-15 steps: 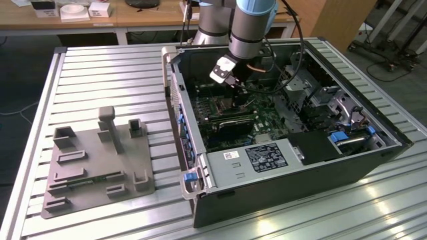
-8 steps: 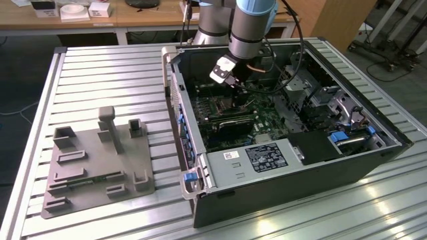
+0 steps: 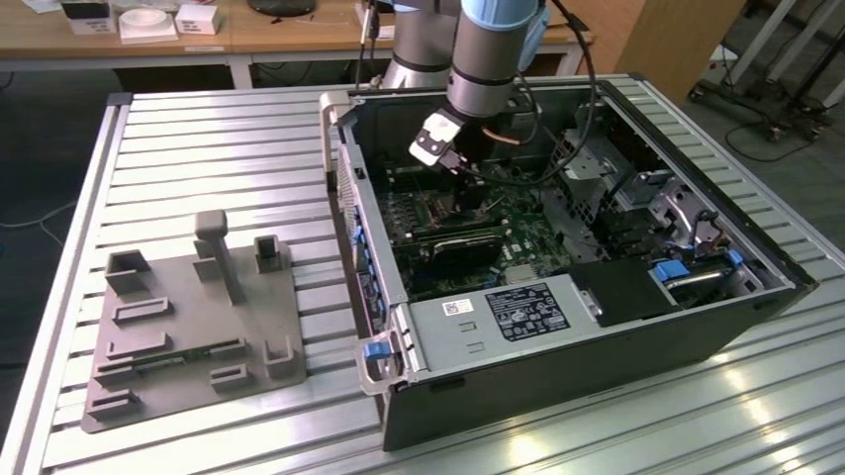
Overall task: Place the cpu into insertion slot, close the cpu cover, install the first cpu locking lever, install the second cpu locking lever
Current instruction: 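Place the cpu into insertion slot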
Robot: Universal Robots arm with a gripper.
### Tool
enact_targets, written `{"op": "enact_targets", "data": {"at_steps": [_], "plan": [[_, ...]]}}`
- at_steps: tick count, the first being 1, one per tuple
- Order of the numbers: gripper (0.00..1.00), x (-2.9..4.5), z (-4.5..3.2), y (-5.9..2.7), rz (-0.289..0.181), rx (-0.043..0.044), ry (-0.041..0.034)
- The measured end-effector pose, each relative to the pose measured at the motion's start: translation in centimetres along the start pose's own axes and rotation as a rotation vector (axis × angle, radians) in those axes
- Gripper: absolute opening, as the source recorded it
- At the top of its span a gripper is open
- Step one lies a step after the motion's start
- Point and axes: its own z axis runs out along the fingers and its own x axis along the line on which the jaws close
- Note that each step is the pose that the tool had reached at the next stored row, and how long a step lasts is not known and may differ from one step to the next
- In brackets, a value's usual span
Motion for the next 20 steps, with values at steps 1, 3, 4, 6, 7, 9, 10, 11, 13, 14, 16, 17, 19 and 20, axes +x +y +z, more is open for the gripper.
{"op": "enact_targets", "data": {"at_steps": [1, 3, 4, 6, 7, 9, 10, 11, 13, 14, 16, 17, 19, 20], "plan": [[0.65, 0.0, 0.01, -0.03, 0.0, 0.0, 0.0], [0.65, -0.01, 0.03, -0.1, 0.0, 0.0, 0.0], [0.65, -0.01, 0.04, -0.12, 0.0, 0.0, 0.0], [0.65, -0.01, 0.05, -0.12, 0.001, 0.0001, -0.0002], [0.65, -0.01, 0.06, -0.12, 0.001, 0.0001, -0.0002], [0.64, -0.01, 0.07, -0.12, 0.002, 0.0, -0.0001], [0.58, -0.01, 0.06, -0.12, 0.001, 0.0001, -0.0002], [0.54, -0.01, 0.07, -0.12, 0.001, 0.0001, -0.0002], [0.54, -0.01, 0.07, -0.12, 0.001, 0.0, -0.0001], [0.54, -0.01, 0.07, -0.12, 0.001, 0.0, -0.0001], [0.54, -0.02, 0.07, -0.12, 0.001, -0.0001, 0.0001], [0.54, -0.02, 0.08, -0.12, 0.001, -0.0001, 0.0001], [0.54, -0.03, 0.08, -0.12, 0.001, 0.0001, -0.0001], [0.54, -0.03, 0.08, -0.12, 0.001, 0.0, 0.0]]}}
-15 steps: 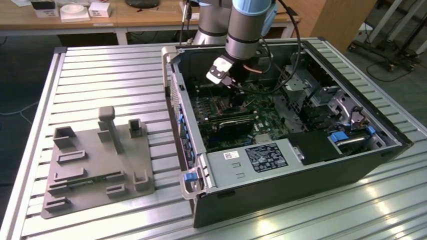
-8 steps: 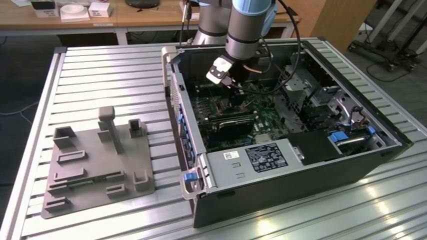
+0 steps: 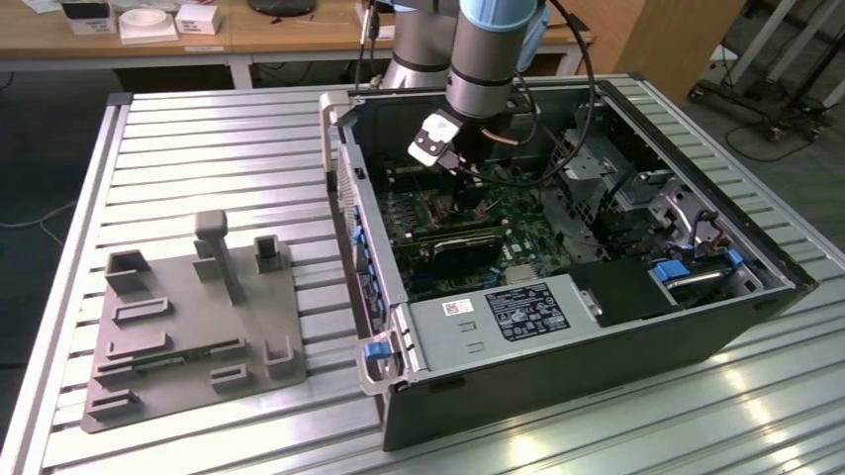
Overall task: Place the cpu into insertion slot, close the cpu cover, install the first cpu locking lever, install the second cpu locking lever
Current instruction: 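Place the cpu into insertion slot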
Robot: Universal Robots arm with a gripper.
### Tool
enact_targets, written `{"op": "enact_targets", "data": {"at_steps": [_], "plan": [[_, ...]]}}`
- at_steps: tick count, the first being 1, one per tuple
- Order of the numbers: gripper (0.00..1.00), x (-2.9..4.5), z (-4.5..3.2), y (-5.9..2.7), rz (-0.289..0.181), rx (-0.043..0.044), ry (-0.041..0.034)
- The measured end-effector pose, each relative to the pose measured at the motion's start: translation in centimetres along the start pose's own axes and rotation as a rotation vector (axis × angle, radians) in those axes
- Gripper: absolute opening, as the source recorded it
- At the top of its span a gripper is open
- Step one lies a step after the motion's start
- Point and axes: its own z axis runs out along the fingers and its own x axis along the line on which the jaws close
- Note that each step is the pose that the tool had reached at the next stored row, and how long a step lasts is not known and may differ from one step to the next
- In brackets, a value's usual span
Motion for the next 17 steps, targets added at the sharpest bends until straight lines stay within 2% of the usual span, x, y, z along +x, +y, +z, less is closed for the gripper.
{"op": "enact_targets", "data": {"at_steps": [6, 7, 10, 17], "plan": [[0.55, 0.0, 0.01, 0.0, 0.0, -0.0001, 0.0001], [0.61, 0.0, 0.01, 0.0, 0.0, -0.0001, 0.0], [0.61, 0.0, 0.01, 0.0, 0.0, 0.0, 0.0001], [0.61, 0.0, -0.61, 0.0, 0.0, 0.0, 0.0]]}}
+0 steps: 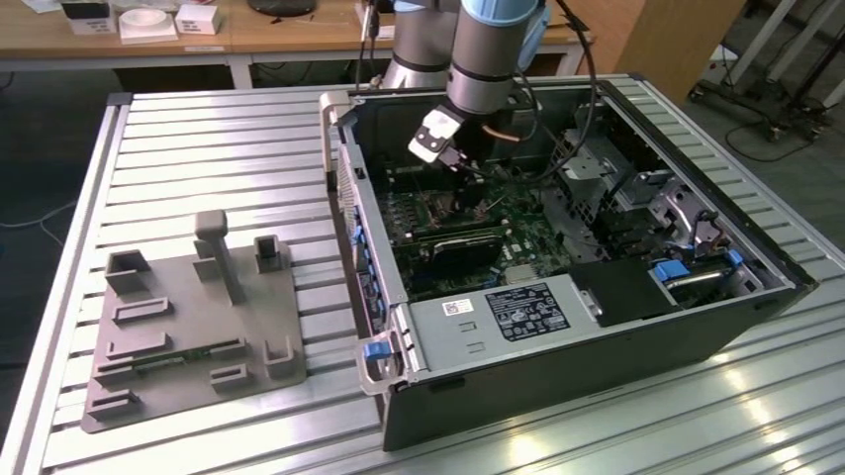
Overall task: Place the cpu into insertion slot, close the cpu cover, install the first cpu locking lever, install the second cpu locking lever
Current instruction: 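Place the cpu into insertion slot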
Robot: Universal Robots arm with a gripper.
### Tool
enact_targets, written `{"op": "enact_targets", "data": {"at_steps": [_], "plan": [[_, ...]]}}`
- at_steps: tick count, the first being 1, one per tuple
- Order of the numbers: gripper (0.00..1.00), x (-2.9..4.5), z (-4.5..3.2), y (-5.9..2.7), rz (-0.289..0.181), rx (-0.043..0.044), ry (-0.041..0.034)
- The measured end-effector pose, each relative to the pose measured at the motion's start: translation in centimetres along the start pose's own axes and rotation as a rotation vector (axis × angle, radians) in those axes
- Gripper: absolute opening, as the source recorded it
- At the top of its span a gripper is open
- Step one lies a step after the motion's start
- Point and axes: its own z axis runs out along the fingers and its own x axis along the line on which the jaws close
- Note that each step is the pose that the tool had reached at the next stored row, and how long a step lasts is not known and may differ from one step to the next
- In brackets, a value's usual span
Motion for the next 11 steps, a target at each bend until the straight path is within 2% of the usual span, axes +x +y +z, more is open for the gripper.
{"op": "enact_targets", "data": {"at_steps": [6, 7, 8, 11], "plan": [[0.6, -0.01, -0.81, 0.0, 0.0, 0.0, 0.0], [0.53, -0.01, -0.93, 0.0, 0.0, 0.0, -0.0001], [0.53, -0.01, -1.07, 0.0, 0.0, 0.0, 0.0], [0.36, -0.01, -1.43, 0.0, 0.0, 0.0001, -0.0001]]}}
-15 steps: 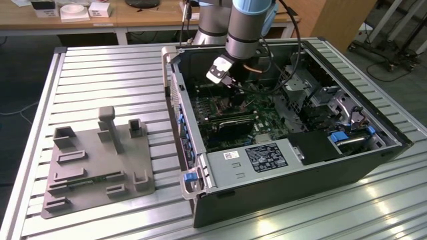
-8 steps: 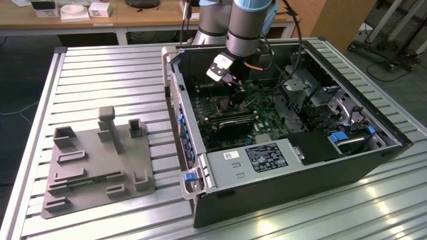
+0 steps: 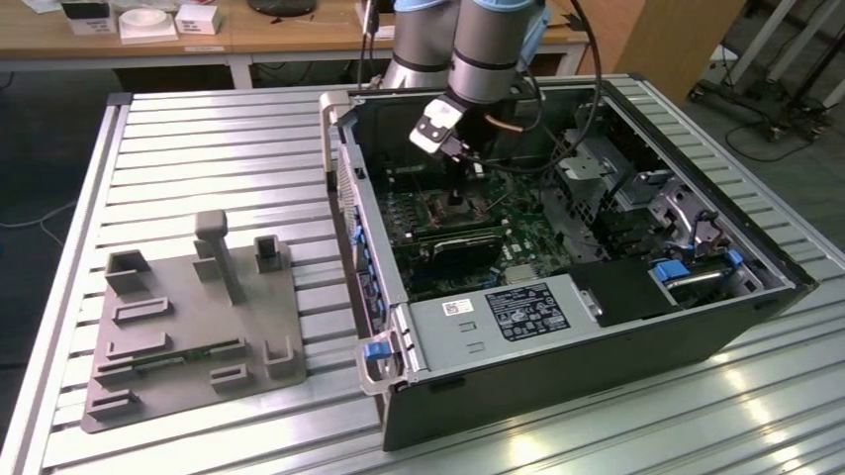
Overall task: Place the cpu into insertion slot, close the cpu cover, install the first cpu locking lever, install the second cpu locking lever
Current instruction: 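Place the cpu into insertion slot, then close the cpu cover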
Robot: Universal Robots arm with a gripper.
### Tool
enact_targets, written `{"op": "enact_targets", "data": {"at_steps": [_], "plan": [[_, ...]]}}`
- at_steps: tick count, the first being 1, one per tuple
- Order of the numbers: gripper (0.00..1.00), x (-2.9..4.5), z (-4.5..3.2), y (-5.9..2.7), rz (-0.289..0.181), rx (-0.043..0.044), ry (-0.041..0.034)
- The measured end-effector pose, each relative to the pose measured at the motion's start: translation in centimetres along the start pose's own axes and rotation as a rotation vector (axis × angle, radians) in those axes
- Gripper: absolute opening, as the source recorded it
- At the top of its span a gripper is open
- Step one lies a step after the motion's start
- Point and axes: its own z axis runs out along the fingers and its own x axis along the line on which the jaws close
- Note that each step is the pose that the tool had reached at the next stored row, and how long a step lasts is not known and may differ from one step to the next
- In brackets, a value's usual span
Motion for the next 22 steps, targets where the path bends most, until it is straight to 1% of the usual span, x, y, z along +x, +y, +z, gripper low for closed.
{"op": "enact_targets", "data": {"at_steps": [1, 3, 4, 6, 8, 12, 19, 22], "plan": [[0.36, 0.0, -0.1, 0.0, 0.0, -0.0001, 0.0001], [0.24, 0.0, -0.21, 0.0, 0.0, 0.0, 0.0], [0.24, 0.0, -0.24, 0.0, -0.001, -0.0001, 0.0001], [0.12, 0.0, -0.28, 0.01, -0.004, -0.0002, 0.0003], [0.1, 0.0, -0.3, 0.01, -0.015, -0.0003, 0.0003], [0.1, 0.0, -0.34, 0.02, -0.058, -0.0005, 0.0], [0.1, 0.0, -0.36, 0.02, -0.062, -0.0006, 0.0], [0.1, 0.0, -0.6, 0.01, -0.062, -0.0005, -0.0001]]}}
